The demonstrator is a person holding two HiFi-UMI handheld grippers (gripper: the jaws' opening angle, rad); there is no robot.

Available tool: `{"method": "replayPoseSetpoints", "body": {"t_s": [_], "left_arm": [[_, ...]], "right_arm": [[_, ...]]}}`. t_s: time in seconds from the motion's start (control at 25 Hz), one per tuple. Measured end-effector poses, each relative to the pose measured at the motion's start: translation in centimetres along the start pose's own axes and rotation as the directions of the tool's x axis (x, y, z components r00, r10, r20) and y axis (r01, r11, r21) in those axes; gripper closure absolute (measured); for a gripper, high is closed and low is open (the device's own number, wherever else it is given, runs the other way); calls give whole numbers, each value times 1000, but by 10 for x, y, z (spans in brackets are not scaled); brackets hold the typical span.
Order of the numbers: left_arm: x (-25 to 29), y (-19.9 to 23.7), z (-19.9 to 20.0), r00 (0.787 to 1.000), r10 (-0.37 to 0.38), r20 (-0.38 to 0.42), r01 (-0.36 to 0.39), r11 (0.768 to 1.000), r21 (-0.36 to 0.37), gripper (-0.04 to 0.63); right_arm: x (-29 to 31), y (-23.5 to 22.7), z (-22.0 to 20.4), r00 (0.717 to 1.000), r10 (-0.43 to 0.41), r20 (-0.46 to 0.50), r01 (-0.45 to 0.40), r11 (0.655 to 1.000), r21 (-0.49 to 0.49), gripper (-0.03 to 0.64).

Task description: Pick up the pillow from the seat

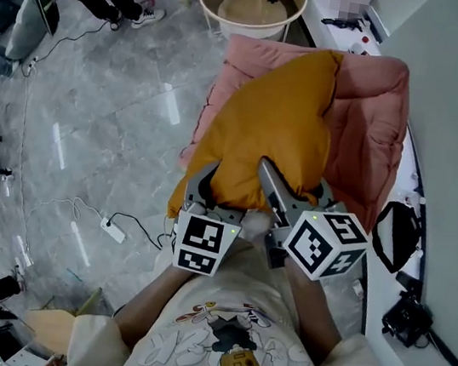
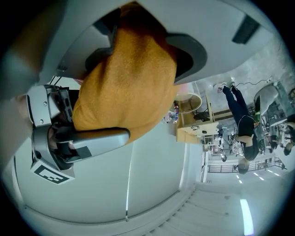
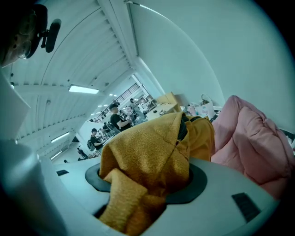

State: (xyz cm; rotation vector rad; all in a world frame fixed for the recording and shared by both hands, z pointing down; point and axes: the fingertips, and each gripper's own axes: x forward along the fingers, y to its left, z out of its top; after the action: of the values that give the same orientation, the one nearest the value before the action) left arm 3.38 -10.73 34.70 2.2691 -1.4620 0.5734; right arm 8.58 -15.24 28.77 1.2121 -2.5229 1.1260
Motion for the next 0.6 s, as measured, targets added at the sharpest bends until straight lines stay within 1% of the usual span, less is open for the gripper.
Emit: {"method": "replayPoseSetpoints", "body": {"t_s": [0.24,0.44,0.6], "left_arm": [[-9,-2,11,999,18,40,-18,1000,0,308],[-11,-5,11,999,12,42,-12,1000,-7,308],[-18,0,13,999,5,40,-5,1000,-10,308]], "right_arm": [[-8,11,10,1000,24,16,-23,999,-36,327],[-11,12,10,1000,21,15,-20,999,-39,327],[-9,21,11,1000,21,15,-21,999,-40,327]]}}
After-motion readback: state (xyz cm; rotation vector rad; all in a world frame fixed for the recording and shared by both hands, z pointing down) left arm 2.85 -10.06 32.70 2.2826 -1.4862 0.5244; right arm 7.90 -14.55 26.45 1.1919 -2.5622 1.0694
